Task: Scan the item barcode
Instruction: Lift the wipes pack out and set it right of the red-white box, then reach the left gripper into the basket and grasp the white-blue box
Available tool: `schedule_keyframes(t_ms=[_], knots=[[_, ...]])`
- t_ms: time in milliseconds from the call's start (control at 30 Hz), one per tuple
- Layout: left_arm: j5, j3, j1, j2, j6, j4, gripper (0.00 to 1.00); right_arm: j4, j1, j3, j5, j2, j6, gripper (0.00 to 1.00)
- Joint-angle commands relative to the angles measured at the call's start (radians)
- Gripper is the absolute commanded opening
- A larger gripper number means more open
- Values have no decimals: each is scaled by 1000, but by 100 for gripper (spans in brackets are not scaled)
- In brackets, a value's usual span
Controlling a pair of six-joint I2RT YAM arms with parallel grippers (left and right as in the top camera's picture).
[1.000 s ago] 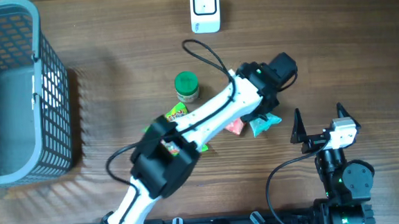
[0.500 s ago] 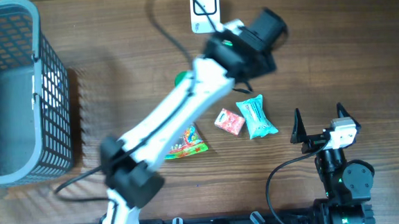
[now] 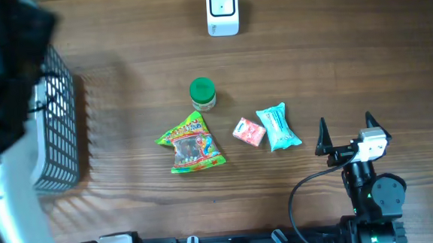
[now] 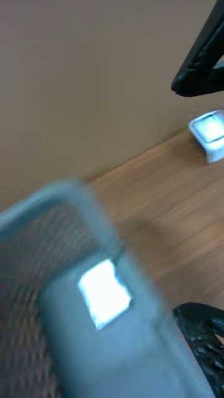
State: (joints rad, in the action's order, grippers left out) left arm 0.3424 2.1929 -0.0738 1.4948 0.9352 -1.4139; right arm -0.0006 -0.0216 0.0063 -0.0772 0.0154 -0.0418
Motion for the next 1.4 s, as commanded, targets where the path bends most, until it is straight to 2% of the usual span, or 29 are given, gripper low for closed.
schedule_keyframes(t_ms=[0, 100, 267, 467, 500, 567, 600, 667, 700, 833, 867, 1033, 1233, 1367], knots=[[-187, -14, -258, 18, -21, -49, 100, 2, -4, -1, 10, -4, 16, 100], [-342, -59, -431, 64, -117, -50, 100, 2, -4, -1, 10, -4, 16, 100], [-476, -202, -566, 147, -120, -1, 100, 2, -4, -1, 10, -3, 16, 100], [-524, -575, -619, 206, -120, 306, 100, 2, -4, -1, 10, -3, 16, 100], [-542, -691, -617, 209, -121, 441, 100, 2, -4, -1, 10, -2, 16, 100], [-574, -825, -615, 209, -121, 579, 100, 2, -4, -1, 10, -2, 16, 100], [-588, -876, -615, 209, -120, 627, 95, 2, -4, -1, 10, -2, 16, 100], [-597, -984, -615, 209, -104, 716, 55, 2, -4, -1, 10, -2, 16, 100], [-596, -1021, -615, 209, -88, 745, 44, 2, -4, -1, 10, -2, 16, 100], [-596, -1160, -613, 209, -82, 920, 9, 2, -4, -1, 10, -2, 16, 100], [-596, -1177, -611, 209, -82, 946, 4, 2, -4, -1, 10, -2, 16, 100], [-550, -1216, -589, 246, -37, 1020, 4, 2, -4, -1, 10, -2, 16, 100], [-551, -1216, -567, 354, -29, 1133, 4, 2, -4, -1, 10, -2, 16, 99], [-557, -1216, -567, 353, -29, 1228, 5, 2, -4, -1, 10, -2, 16, 100]])
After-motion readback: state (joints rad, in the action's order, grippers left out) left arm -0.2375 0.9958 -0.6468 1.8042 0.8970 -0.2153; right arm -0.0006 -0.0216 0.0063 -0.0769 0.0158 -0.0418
